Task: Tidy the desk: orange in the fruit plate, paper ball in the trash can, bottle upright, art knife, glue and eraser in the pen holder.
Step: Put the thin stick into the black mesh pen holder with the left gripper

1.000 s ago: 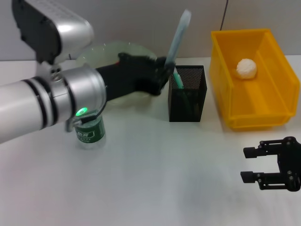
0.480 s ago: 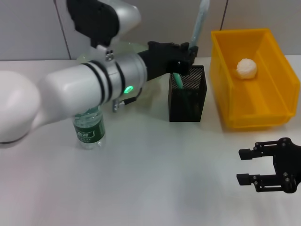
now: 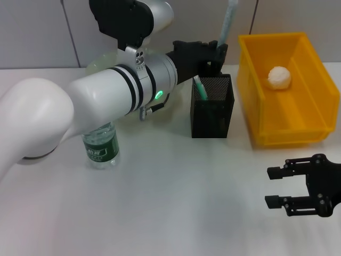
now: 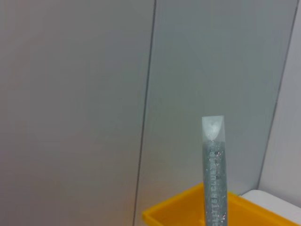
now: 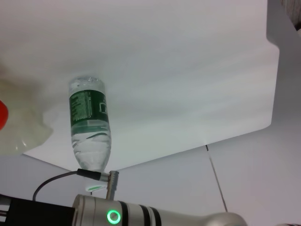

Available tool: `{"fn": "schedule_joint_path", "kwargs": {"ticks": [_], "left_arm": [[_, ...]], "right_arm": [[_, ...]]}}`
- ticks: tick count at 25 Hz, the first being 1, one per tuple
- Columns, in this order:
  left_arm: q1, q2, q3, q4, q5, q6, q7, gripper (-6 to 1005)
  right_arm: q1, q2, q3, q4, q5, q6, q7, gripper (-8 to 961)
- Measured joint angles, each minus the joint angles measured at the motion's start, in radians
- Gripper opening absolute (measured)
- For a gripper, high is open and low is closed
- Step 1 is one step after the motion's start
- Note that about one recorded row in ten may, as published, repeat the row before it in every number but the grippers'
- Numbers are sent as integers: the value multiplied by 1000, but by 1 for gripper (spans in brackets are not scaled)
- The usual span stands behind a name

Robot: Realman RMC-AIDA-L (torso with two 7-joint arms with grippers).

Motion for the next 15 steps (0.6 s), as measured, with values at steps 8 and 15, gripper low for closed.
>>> {"fn": "schedule_joint_path", "kwargs": {"ticks": [8,15], "left_arm": [[-9,0,30,-27,-2,-60,-3,187],[-12,0,38,-28,-5,-58,-3,309]], "right_arm": [[2,0,-2,10,0,7,-12,639],[6,0,-2,21,0,23,-18,639]]}}
